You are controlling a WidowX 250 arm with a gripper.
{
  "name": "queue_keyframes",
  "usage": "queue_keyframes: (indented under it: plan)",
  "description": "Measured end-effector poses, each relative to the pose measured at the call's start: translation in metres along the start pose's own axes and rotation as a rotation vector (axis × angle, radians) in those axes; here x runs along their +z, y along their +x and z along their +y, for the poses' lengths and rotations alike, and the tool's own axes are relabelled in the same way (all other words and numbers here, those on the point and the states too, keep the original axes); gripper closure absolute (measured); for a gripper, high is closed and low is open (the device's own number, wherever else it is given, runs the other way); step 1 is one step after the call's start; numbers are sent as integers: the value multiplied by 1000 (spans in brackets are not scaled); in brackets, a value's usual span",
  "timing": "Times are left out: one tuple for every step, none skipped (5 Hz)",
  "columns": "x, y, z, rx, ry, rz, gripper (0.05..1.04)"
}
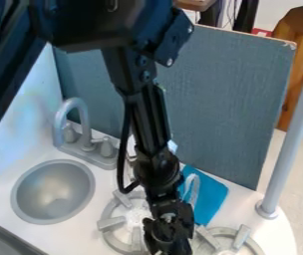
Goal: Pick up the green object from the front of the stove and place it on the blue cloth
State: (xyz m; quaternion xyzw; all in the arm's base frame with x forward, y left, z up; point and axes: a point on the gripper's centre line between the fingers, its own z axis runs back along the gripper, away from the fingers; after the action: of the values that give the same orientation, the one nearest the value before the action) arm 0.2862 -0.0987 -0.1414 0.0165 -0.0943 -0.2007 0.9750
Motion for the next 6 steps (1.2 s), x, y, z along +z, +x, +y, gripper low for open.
queue_keyframes:
  plan:
    - [-4, 2, 1, 19, 15, -9, 196]
    - [-5, 5, 1, 25, 20, -25, 274]
    - [-5, 4, -1, 38, 10, -18, 274]
    - [-3, -1, -4, 15, -21, -9, 307]
    - [7, -3, -6, 14, -50, -16, 468]
    - [31, 12, -4, 23, -75, -87, 518]
